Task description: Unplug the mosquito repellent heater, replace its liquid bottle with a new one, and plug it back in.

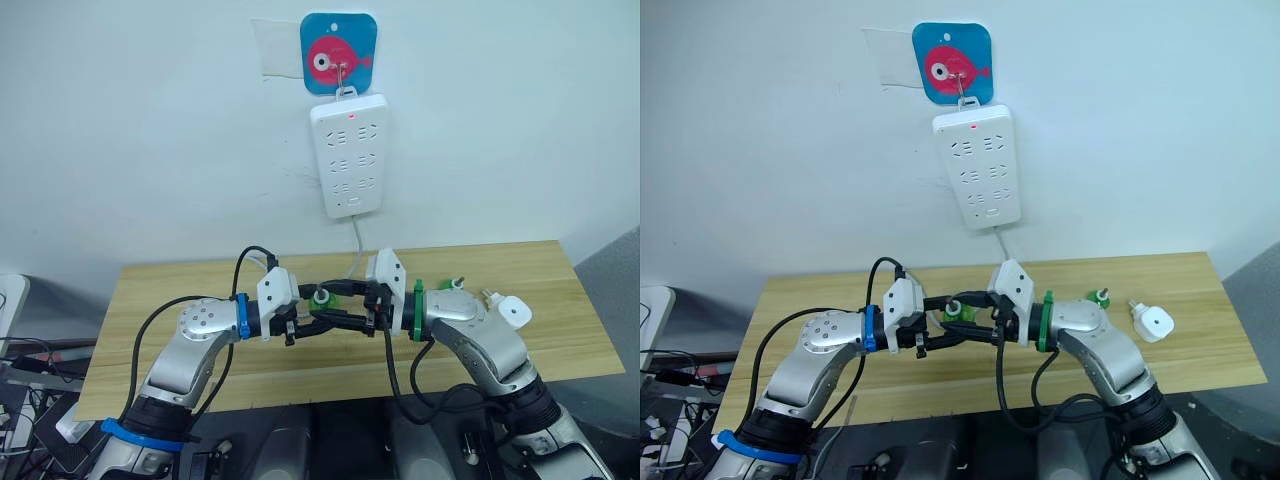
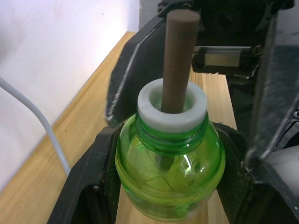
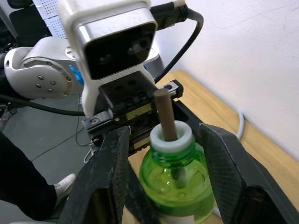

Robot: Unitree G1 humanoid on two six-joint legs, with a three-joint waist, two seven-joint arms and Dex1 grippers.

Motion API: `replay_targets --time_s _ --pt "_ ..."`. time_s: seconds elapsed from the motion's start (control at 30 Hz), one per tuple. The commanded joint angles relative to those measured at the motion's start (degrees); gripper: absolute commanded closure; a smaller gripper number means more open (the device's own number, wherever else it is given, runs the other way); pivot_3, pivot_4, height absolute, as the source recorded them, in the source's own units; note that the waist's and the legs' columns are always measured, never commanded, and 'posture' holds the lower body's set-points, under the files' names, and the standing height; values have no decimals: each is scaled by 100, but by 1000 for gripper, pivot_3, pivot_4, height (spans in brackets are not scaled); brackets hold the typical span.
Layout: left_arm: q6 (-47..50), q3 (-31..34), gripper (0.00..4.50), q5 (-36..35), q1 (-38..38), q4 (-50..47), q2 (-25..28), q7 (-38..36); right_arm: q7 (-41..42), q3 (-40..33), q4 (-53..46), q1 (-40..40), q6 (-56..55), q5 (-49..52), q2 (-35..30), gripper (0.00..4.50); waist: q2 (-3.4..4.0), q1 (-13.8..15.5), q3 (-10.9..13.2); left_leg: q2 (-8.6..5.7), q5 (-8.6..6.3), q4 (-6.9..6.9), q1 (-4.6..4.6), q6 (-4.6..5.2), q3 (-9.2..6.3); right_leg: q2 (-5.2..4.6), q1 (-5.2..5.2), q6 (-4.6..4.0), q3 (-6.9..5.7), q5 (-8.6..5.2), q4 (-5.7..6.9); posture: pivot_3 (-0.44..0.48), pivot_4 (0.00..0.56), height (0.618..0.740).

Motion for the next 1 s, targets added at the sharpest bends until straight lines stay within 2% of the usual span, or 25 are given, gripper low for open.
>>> replay_targets --time_s 0.03,0.13,0.3,0.4,0.6,0.63,0.73,0.87,1.0 --pt "-5 -13 2232 -74 45 -363 -19 44 40 68 -25 -20 -282 -161 29 2756 1 8 -1 -1 1 0 0 -1 0 0 0 0 0 0 0 -36 229 740" --pt "23 -5 2232 -87 70 -413 -8 61 51 51 4 23 -362 -224 38 3610 1 20 -1 0 6 0 0 -10 0 2 -2 0 0 0 1 -36 224 740" --pt "22 12 2232 -81 33 -377 -27 88 65 15 11 68 -436 -236 28 3634 1 54 -1 -1 7 0 0 -12 1 3 -2 0 1 0 2 -36 224 740" --pt "85 61 2232 -139 -4 -369 -101 173 -84 -244 -19 93 -358 -42 128 3634 1 71 -1 -1 8 0 0 -13 1 3 -2 0 1 0 2 -41 219 740" --pt "391 261 217 -464 148 -602 -125 305 -584 -902 -141 257 189 400 299 3634 2 82 -2 0 10 0 0 -16 0 2 -2 0 2 0 3 -44 226 740" --pt "476 307 10 -565 208 -715 -176 396 -776 -1111 -214 357 453 611 353 3634 2 82 -2 0 10 0 0 -17 1 2 -2 -1 3 0 3 -44 226 740" --pt "635 372 0 -716 307 -924 -257 566 -1159 -1473 -372 497 952 1007 477 3634 2 90 -2 -1 9 -1 -1 -16 1 -1 -2 0 4 0 1 -45 228 740" --pt "263 465 0 -444 517 -1207 -762 1388 -2623 -2722 -503 610 2375 2675 1268 3634 2 89 -2 4 5 0 0 -9 0 -2 -2 -2 7 2 8 -52 226 740" --pt "-129 356 0 -139 578 -1319 -1121 1845 -3964 -3486 -453 499 2931 4046 1933 3634 4 86 -3 10 5 -2 0 -9 4 2 -3 -3 5 2 8 -57 228 740"
